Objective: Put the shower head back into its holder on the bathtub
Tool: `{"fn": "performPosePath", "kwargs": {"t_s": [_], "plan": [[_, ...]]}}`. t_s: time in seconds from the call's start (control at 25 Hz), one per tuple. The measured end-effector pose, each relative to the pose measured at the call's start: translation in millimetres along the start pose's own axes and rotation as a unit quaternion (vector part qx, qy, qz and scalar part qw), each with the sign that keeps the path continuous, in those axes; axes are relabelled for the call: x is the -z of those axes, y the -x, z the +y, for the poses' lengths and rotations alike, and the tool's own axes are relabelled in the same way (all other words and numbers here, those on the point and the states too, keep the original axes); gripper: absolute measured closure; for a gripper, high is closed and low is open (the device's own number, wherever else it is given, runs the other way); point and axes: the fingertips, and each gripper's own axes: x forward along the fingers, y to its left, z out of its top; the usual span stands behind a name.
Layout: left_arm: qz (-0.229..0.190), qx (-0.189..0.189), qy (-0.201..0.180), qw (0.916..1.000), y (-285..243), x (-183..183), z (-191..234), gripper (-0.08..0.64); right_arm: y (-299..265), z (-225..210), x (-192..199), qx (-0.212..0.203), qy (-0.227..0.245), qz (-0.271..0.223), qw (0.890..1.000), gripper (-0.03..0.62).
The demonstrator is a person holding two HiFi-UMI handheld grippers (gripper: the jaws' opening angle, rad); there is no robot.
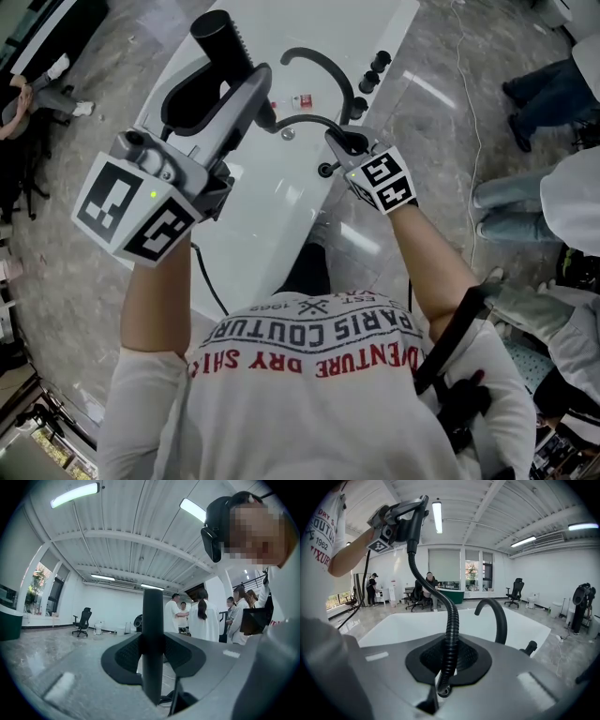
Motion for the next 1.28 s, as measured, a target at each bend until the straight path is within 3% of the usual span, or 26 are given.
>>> {"fn": "performPosePath", "kwargs": {"t_s": [0.4,0.68,0.92,1.04,1.28], "plan": [[0.005,0.023,0.027,0.9993,4,7,-26,0.419,-5,28,68,-0.009,0.001,0.069,0.998,0.588],[0.005,0.055,0.023,0.9982,3,7,-50,0.419,-20,39,99,-0.015,-0.003,0.096,0.995,0.591],[0.017,0.073,0.030,0.9967,0,17,-59,0.420,-25,39,110,-0.008,-0.027,0.105,0.994,0.528],[0.021,0.078,0.038,0.9960,-3,23,-61,0.419,-22,37,115,-0.002,-0.039,0.103,0.994,0.454],[0.030,0.078,0.053,0.9951,-14,41,-61,0.419,-8,45,124,-0.010,-0.055,0.099,0.994,0.434]]}}
